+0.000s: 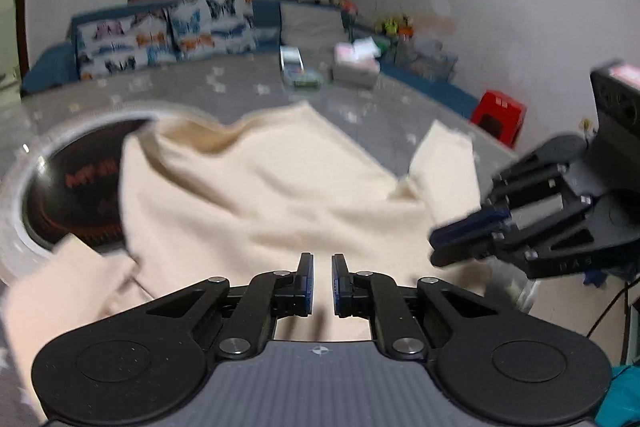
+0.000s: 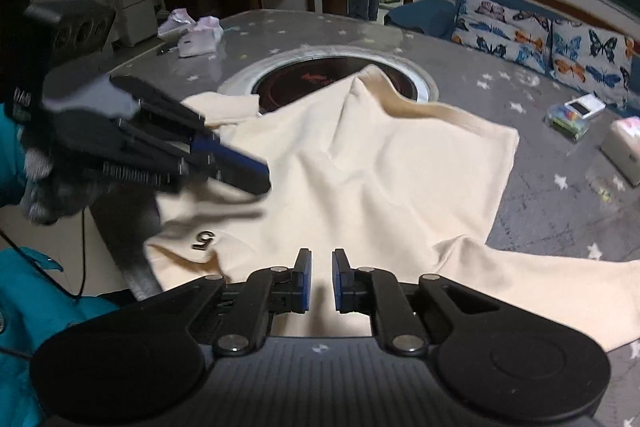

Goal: Fold clothes
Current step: 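Lay the sweatshirt flat on the table with both grippers and release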

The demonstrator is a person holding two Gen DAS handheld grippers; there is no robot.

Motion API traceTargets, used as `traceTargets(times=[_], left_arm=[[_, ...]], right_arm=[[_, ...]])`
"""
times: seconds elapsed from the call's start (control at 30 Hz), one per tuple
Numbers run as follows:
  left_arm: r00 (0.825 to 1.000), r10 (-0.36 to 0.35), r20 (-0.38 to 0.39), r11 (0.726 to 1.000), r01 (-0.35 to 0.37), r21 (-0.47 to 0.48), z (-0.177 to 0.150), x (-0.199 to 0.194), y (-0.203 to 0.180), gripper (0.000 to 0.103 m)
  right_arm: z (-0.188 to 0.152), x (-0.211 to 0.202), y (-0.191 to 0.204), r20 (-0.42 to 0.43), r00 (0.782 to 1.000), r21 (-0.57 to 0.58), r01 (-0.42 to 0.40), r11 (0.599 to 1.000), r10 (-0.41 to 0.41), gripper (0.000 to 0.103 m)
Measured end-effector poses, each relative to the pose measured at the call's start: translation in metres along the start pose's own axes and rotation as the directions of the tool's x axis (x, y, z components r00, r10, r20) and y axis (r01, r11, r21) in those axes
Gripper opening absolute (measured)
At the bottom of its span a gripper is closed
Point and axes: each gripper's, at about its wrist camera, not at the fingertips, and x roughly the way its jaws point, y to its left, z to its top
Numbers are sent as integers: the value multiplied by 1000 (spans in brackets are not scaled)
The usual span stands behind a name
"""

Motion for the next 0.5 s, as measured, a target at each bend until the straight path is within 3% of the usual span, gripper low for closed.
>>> traceTargets(times=[0.23,0.4,0.5], left_arm=[[999,47,-15,999,-47,-14,5,3,12,12],[996,80,-27,996,-81,-24,9,5,21,15],[982,186,-21,979,-187,-80,31,13,44,19]], right_arm=[[-7,23,-7,-83,996,2,-26,1000,26,13],[18,15,-22,-33,999,-6,22,1000,-22,16],[36,17,-41,2,997,22,78,997,-78,17]])
